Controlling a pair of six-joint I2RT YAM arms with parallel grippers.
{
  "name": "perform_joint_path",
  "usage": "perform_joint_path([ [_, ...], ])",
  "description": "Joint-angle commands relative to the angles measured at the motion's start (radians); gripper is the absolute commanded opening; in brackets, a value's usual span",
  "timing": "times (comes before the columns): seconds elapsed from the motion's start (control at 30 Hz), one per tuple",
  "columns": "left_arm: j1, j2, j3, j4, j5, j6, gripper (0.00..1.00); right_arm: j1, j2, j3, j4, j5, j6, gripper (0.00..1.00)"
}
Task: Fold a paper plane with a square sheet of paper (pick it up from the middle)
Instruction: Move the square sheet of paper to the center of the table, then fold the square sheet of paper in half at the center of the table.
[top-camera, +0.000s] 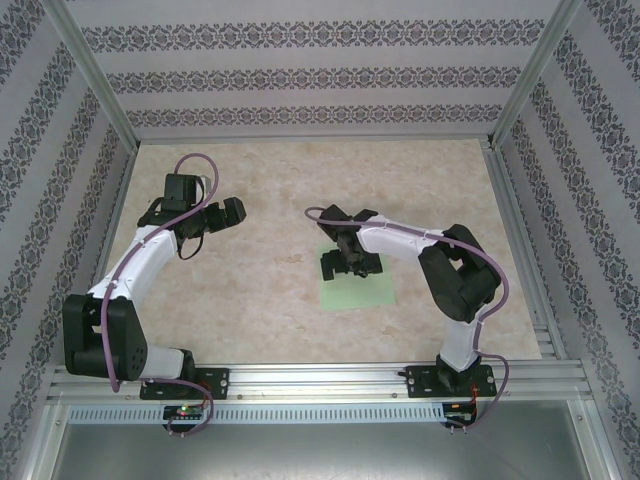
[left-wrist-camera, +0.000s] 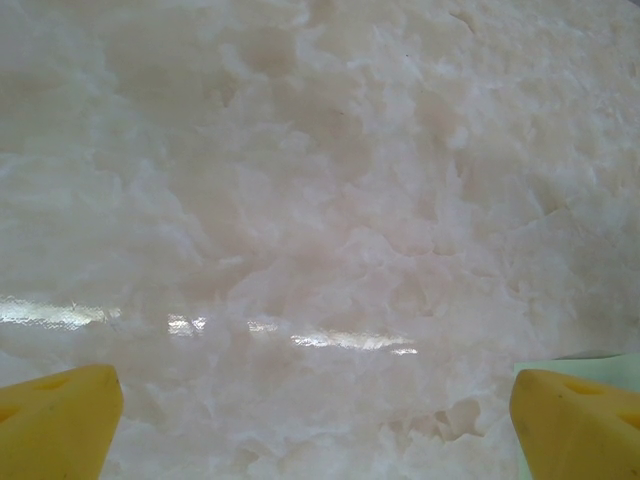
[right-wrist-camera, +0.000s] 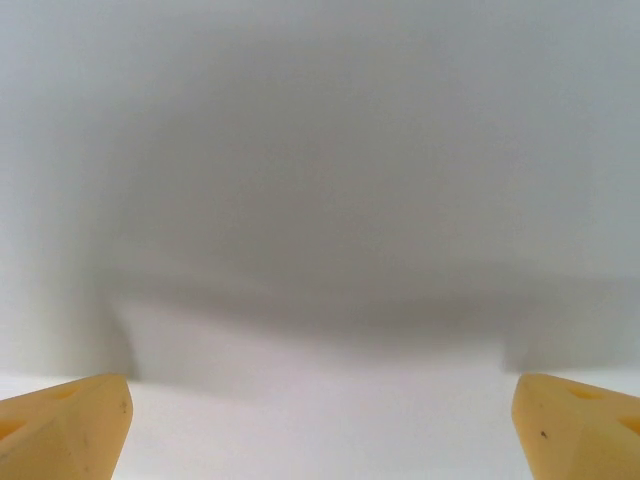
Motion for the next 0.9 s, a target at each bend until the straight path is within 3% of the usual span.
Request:
perform_joint_path([
  [0.0, -0.01, 0.0, 0.03, -0.015, 0.014, -0.005, 1.0, -0.021, -0.016, 0.018, -0.025, 0.029, 0.059, 0.98],
  [0.23, -0.011, 0.003, 0.026, -0.009, 0.03, -0.011, 1.0, -0.036, 0.047, -0.002, 0.005, -0.04, 0.049, 0.98],
  [0.57, -0.012, 0.008, 0.027, -0.012, 0.029, -0.009, 1.0, -0.033, 0.113, -0.052, 0.02, -0.026, 0.052, 0.98],
  [0.87, -0.012, 0.017, 0.026, -0.01, 0.035, -0.014, 1.0, -0.032, 0.07, -0.063, 0.048, -0.019, 0.068, 0.87],
])
